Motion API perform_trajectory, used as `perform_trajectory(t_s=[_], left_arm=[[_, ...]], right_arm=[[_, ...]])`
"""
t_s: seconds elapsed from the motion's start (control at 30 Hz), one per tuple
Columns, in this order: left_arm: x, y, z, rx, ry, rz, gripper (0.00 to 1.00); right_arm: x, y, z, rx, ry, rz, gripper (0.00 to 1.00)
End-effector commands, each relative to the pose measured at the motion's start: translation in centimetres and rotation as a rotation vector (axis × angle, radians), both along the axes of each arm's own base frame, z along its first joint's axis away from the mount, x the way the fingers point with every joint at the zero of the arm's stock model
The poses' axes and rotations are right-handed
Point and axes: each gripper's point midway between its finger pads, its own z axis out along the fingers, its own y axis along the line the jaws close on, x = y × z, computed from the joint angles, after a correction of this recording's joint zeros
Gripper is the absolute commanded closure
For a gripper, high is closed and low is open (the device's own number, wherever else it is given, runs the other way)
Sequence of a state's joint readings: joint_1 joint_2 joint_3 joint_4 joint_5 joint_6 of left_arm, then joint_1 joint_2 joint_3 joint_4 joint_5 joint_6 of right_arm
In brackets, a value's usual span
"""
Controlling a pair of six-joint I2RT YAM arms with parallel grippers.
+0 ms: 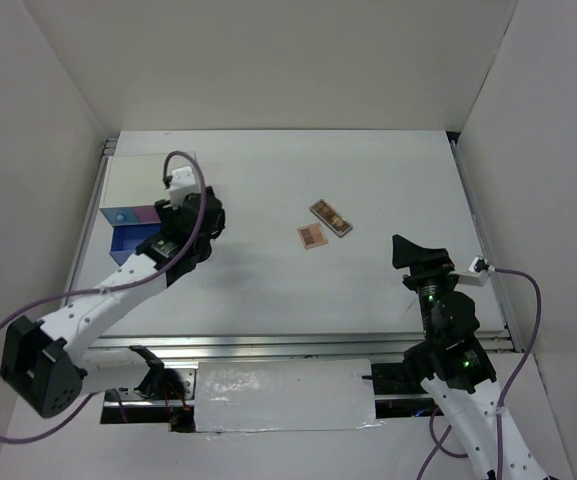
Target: Organize the makeup
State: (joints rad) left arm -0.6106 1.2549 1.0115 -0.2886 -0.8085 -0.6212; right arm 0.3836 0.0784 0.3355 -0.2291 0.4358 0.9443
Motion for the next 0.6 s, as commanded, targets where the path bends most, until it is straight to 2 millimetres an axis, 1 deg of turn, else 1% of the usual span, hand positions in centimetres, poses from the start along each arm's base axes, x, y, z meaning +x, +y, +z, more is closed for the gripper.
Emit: perform_trajectory(t_s=[0.0, 0.03, 0.07, 0.1, 0.13, 0.17, 0.2, 0.23, 0.3, 0.33, 0.37, 0.4, 0.43, 0.47, 0.57], left_arm=[[-0.8, 5.4, 0.4, 0.048, -0.111, 0.156, 1.0], [-0.7, 7.2, 1.6, 0.005, -0.172, 0.201, 1.0], [-0.7, 8.2, 1.2, -0.003, -0.173, 0.214, 1.0], [-0.9, 9.0, 0.4, -0.012, -0.161, 0.228, 0.99], [-1.0, 10.7, 0.4, -0.034, -0.176, 0.289, 0.98], [-1.2, 11.4, -0.3, -0.035, -0.169, 0.314, 0.98], [-1.3, 12.6, -0.3, -0.037, -0.175, 0.351, 0.98], [-1.3, 13.2, -0.5, -0.042, -0.18, 0.38, 0.96], [-1.4, 14.1, -1.2, -0.074, -0.188, 0.439, 0.92], [-1.3, 14.2, -1.3, -0.078, -0.192, 0.445, 0.9], [-0.6, 14.1, -1.0, -0.092, -0.229, 0.43, 0.87], [-0.2, 14.4, -1.3, -0.086, -0.23, 0.428, 0.85], [0.3, 14.2, -1.5, -0.107, -0.247, 0.41, 0.82], [0.5, 14.7, -2.1, -0.109, -0.238, 0.423, 0.8], [1.1, 14.9, -3.0, -0.132, -0.241, 0.418, 0.78]], right_arm=[[0.2, 0.4, 1.0, -0.004, -0.039, 0.018, 0.0], [0.2, 0.5, 0.9, -0.007, -0.036, 0.022, 0.0], [0.2, 0.6, 0.9, -0.008, -0.035, 0.03, 0.0], [0.2, 0.6, 0.9, -0.009, -0.035, 0.03, 0.0], [0.2, 0.6, 0.9, -0.009, -0.036, 0.03, 0.0], [0.2, 0.7, 1.0, -0.007, -0.038, 0.034, 0.0], [0.3, 0.7, 0.9, -0.01, -0.036, 0.031, 0.0], [0.2, 0.7, 1.0, -0.009, -0.041, 0.033, 0.0], [0.2, 0.7, 1.0, -0.01, -0.044, 0.037, 0.0], [0.2, 0.8, 1.0, -0.008, -0.044, 0.037, 0.0], [0.2, 0.7, 1.0, -0.01, -0.045, 0.036, 0.0], [0.1, 0.7, 1.0, -0.011, -0.043, 0.034, 0.0], [0.1, 0.7, 1.1, -0.01, -0.045, 0.034, 0.0], [0.1, 0.6, 1.2, -0.009, -0.048, 0.032, 0.0], [0.0, 0.6, 1.2, -0.009, -0.052, 0.031, 0.0]])
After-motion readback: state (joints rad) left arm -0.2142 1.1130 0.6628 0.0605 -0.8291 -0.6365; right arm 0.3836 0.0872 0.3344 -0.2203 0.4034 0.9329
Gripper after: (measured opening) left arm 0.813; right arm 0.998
